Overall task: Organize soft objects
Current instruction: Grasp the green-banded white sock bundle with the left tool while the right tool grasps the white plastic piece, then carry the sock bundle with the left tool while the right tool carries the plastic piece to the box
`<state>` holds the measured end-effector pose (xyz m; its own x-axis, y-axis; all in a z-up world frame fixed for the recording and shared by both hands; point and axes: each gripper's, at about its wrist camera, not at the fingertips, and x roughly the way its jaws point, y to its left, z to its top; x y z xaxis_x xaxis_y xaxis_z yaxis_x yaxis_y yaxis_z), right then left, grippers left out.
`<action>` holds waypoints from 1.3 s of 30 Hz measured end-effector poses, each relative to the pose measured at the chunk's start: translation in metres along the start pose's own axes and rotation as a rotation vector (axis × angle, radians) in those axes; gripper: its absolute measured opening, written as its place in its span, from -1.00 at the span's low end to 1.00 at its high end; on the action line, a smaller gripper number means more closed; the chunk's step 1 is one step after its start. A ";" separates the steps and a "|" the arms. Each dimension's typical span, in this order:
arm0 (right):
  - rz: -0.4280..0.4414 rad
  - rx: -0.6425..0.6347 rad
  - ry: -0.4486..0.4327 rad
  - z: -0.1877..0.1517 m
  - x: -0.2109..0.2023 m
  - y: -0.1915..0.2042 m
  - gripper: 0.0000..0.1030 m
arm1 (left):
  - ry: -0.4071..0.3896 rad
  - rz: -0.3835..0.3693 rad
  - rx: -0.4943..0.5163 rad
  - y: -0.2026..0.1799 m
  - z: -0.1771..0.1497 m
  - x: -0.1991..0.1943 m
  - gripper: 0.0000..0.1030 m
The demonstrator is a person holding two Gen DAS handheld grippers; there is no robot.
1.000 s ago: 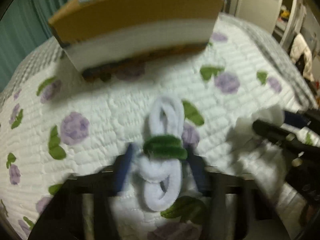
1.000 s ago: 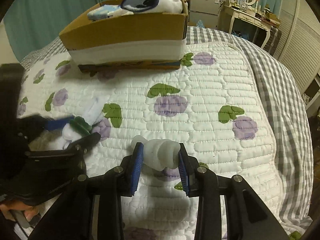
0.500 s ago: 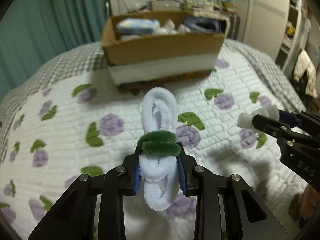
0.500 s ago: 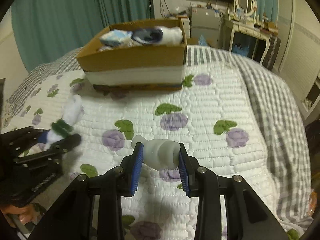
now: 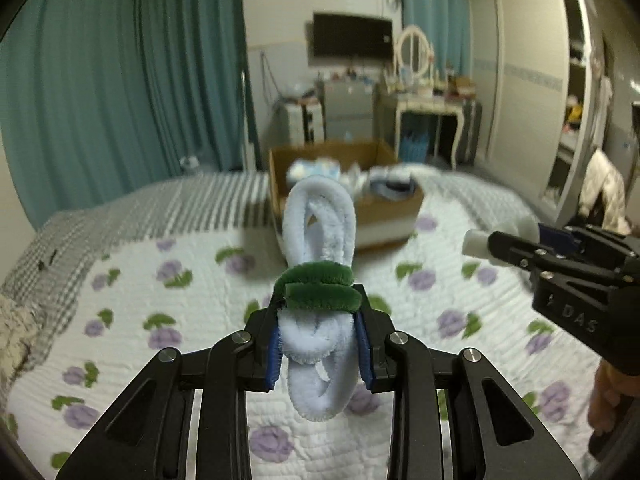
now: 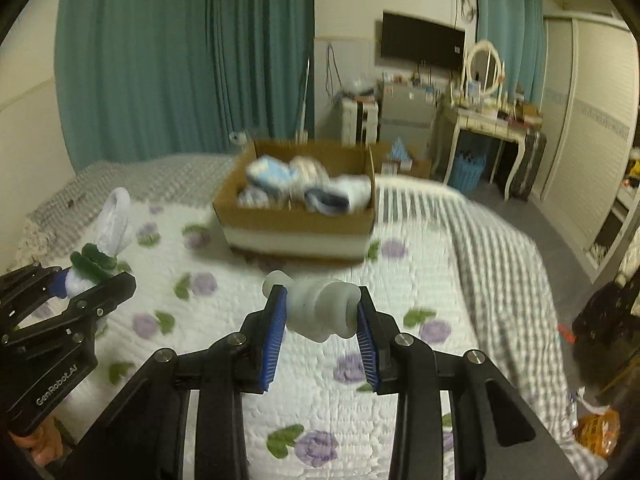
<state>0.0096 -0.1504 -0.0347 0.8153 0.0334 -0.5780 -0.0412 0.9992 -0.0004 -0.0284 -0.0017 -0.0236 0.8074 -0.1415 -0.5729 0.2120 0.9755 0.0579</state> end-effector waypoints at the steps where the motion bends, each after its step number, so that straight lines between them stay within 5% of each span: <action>1: -0.001 -0.001 -0.020 0.006 -0.008 0.002 -0.34 | -0.025 -0.005 -0.008 0.002 0.006 -0.010 -0.44; 9: -0.002 -0.035 -0.200 0.058 -0.076 0.018 -0.32 | -0.191 -0.011 -0.064 0.025 0.059 -0.067 -0.44; 20: 0.002 -0.121 -0.406 0.128 -0.131 0.043 -0.30 | -0.346 -0.043 -0.070 0.038 0.125 -0.096 -0.43; 30: -0.033 -0.145 -0.496 0.184 -0.111 0.040 -0.30 | -0.378 -0.061 -0.065 0.048 0.178 -0.057 -0.43; 39: -0.035 -0.137 -0.442 0.214 -0.022 0.020 -0.29 | -0.294 -0.049 -0.076 0.053 0.201 0.037 -0.43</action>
<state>0.1142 -0.1261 0.1529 0.9844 0.0365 -0.1722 -0.0610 0.9884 -0.1392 0.1232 0.0106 0.1225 0.9244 -0.2201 -0.3116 0.2214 0.9747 -0.0317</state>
